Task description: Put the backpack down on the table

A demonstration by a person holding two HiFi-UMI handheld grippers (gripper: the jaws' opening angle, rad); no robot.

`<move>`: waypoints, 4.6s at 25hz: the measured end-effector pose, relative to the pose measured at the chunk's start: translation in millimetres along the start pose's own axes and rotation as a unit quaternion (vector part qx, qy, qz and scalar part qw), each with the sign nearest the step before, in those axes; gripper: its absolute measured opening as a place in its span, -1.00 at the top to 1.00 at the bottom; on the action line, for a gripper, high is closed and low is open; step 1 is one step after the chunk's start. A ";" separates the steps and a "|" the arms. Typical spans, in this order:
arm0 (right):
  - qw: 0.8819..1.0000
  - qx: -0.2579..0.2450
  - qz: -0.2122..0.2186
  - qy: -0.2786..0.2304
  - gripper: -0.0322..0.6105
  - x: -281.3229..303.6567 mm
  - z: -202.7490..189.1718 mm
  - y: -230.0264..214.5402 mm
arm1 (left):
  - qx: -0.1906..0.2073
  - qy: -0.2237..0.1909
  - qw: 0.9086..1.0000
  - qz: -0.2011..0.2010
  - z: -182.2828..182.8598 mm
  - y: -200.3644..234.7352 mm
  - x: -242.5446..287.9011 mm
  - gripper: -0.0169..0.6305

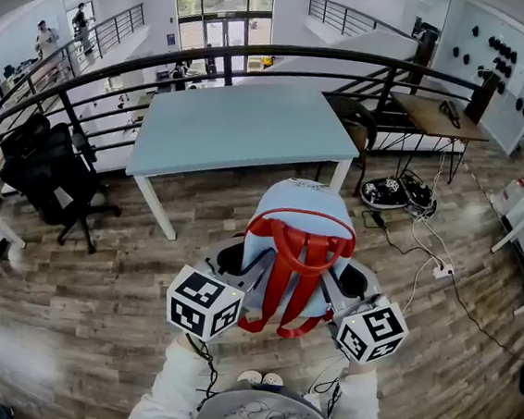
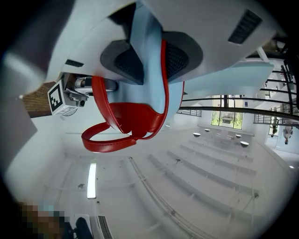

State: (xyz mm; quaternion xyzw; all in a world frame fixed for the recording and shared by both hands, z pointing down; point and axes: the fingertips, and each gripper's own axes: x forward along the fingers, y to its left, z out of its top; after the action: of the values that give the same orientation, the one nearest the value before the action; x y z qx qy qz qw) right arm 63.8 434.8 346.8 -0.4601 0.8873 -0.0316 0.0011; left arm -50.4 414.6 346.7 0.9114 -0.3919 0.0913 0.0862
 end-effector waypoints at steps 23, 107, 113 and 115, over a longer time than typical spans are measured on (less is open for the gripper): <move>1.000 0.013 0.020 0.006 0.56 -0.3 -15.0 -40.9 | -0.014 0.008 1.000 0.023 -10.5 -10.7 36.7 0.57; 0.995 0.008 0.094 0.014 0.55 466.5 13.8 -392.4 | -0.050 -0.007 0.993 0.109 111.1 359.4 444.1 0.57; 0.995 0.016 0.095 0.015 0.55 481.3 12.4 -403.7 | -0.051 0.001 0.993 0.109 113.7 371.6 458.0 0.57; 0.995 0.020 0.095 0.016 0.55 486.6 10.6 -406.9 | -0.050 0.004 0.993 0.110 113.8 376.1 462.1 0.57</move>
State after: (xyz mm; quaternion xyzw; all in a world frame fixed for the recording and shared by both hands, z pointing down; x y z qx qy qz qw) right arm 115.8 -196.9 372.8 -0.3733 0.9260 -0.0566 -0.0013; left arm -1.4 -189.3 376.8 0.8569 -0.4935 0.0841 0.1228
